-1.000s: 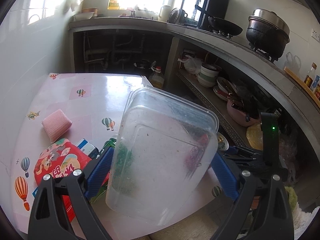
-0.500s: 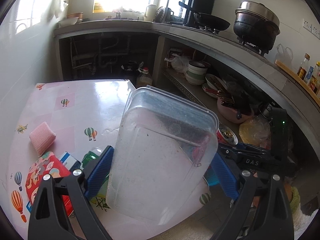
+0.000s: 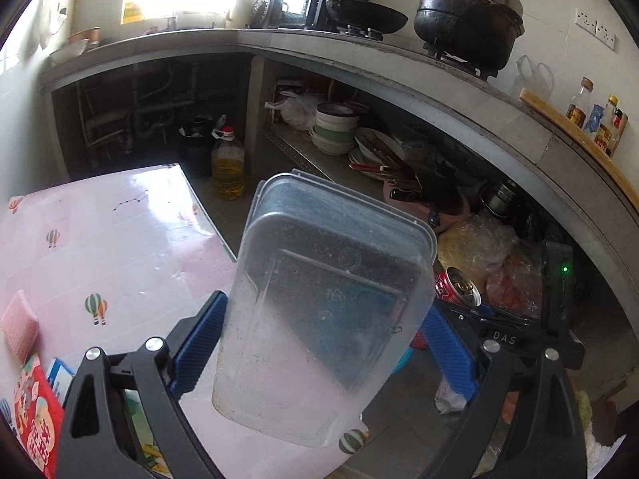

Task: Collect trash
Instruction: 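Carry the container and red can to the blue wastebasket, then open both grippers over the blue wastebasket, then move both tools back over the table toward the red snack bag, then close the right gripper on the red snack bag's edge and lift it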

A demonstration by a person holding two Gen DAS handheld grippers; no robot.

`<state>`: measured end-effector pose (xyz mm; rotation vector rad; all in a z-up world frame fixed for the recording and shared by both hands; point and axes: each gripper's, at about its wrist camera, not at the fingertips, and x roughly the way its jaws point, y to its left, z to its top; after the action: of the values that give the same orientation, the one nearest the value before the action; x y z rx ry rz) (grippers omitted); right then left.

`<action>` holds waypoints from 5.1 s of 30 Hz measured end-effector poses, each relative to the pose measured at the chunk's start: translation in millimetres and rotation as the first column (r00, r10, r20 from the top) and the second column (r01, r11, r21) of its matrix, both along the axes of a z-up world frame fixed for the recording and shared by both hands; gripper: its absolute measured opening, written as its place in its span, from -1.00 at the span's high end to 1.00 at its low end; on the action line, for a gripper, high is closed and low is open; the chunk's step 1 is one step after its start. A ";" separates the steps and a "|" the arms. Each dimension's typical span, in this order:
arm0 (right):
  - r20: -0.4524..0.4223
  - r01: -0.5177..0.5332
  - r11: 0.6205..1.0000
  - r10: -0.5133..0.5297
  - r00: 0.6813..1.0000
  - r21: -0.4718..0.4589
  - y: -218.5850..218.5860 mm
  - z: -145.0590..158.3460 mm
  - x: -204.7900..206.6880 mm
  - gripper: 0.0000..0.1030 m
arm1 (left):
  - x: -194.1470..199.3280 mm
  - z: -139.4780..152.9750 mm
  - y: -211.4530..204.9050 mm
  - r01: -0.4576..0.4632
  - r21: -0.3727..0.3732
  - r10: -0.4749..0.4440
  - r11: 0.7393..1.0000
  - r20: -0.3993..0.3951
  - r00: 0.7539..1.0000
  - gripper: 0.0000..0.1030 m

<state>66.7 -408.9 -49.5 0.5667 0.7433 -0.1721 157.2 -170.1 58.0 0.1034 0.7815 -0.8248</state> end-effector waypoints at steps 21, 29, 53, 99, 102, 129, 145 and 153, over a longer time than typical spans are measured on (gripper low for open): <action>-0.212 0.225 0.972 -0.206 0.955 0.070 -84.6 -92.4 17.3 -0.27 | 56.7 -89.5 -164.1 0.169 0.027 -0.153 0.985 -0.300 0.941 -0.81; -0.265 0.288 0.954 -0.257 0.929 0.081 -103.9 -124.4 13.1 -0.45 | 49.7 -112.3 -199.0 0.227 -0.045 -0.225 0.973 -0.411 0.884 -0.87; -0.085 0.082 0.994 -0.089 0.992 -0.078 -25.1 -31.6 -16.1 -0.77 | -11.1 -29.6 -58.1 0.112 -0.070 -0.121 0.991 -0.137 0.983 -0.87; -0.019 -0.549 0.831 0.553 0.833 0.096 209.3 35.7 95.7 -0.82 | -56.6 -29.8 308.9 -0.580 -0.108 0.577 0.807 -0.062 0.814 -0.87; 0.022 -0.599 0.790 0.602 0.798 0.129 218.3 50.1 108.9 -0.79 | -49.7 -34.8 320.9 -0.616 -0.113 0.608 0.779 -0.101 0.788 -0.87; -0.354 -0.711 0.514 0.855 0.380 0.479 389.7 -4.7 268.7 -0.06 | -5.0 -93.3 344.6 -0.689 -0.020 0.659 0.725 -0.273 0.701 0.61; -0.301 -0.672 0.466 0.885 0.355 0.576 401.1 -14.5 263.0 0.83 | -3.3 -90.8 350.7 -0.695 -0.043 0.655 0.718 -0.295 0.695 0.66; -0.097 -0.678 0.420 0.882 0.461 0.603 349.0 22.9 232.1 0.86 | -0.8 -51.8 360.6 -0.697 -0.096 0.668 0.711 -0.218 0.711 0.40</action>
<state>298.8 -59.9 -26.6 0.5899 1.4354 0.8950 156.4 190.5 6.2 -0.4086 0.8211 -0.1736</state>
